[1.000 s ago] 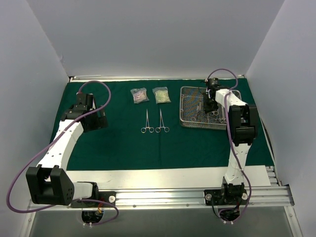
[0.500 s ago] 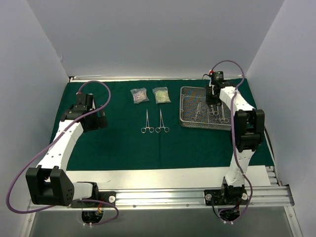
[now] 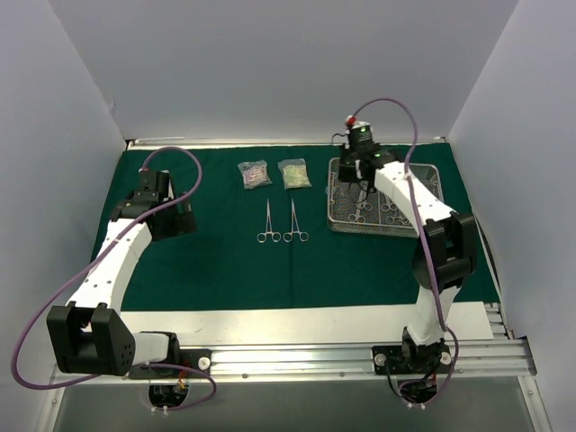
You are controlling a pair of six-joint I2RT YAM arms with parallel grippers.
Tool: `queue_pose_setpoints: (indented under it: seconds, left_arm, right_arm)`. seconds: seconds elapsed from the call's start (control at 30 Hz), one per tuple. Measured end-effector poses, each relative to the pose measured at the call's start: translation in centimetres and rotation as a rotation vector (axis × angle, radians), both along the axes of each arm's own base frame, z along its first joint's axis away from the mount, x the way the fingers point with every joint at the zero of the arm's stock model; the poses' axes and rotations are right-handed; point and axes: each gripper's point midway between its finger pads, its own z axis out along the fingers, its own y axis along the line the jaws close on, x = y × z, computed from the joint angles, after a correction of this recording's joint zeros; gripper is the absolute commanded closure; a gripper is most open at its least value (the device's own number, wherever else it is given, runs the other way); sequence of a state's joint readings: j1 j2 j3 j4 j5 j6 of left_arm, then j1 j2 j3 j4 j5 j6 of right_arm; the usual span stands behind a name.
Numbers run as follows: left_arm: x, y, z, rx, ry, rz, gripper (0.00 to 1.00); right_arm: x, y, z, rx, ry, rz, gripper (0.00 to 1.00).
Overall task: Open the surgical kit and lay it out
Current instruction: Place the medical item in the surgical kit.
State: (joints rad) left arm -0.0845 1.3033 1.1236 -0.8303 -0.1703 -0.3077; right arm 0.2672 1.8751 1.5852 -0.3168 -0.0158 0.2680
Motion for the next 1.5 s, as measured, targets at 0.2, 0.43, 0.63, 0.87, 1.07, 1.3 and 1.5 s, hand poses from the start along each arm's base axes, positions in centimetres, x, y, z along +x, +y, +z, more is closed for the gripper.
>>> queue_pose_setpoints:
  seconds: [0.2, 0.43, 0.63, 0.87, 1.07, 1.3, 1.5]
  left_arm:
    - [0.0, 0.0, 0.1, 0.000, -0.002, 0.000, 0.06]
    - [-0.1, 0.2, 0.3, 0.004, -0.006, 0.014, 0.06]
    - [-0.3, 0.6, 0.6, 0.016, -0.008, 0.041, 0.06]
    - [-0.3, 0.7, 0.9, 0.018, -0.009, 0.058, 0.06]
    - [-0.5, 0.8, 0.9, 0.021, -0.006, 0.073, 0.06]
    - [-0.5, 0.9, 0.9, 0.023, -0.003, 0.080, 0.06]
    - [-0.6, 1.0, 0.8, 0.025, -0.001, 0.082, 0.06]
  right_arm:
    - [-2.6, 11.1, 2.1, 0.114, -0.067, 0.136, 1.00]
    - [-6.3, 22.0, 1.1, 0.209, -0.055, 0.247, 1.00]
    - [-8.6, 27.6, -3.3, 0.215, 0.003, 0.287, 1.00]
    - [-10.0, 30.1, -7.5, 0.209, 0.053, 0.301, 1.00]
    - [-9.2, 32.0, -8.4, 0.224, 0.031, 0.298, 1.00]
    - [-8.7, 32.5, -9.8, 0.235, 0.029, 0.248, 1.00]
    - [-8.7, 33.0, -10.7, 0.234, 0.037, 0.235, 1.00]
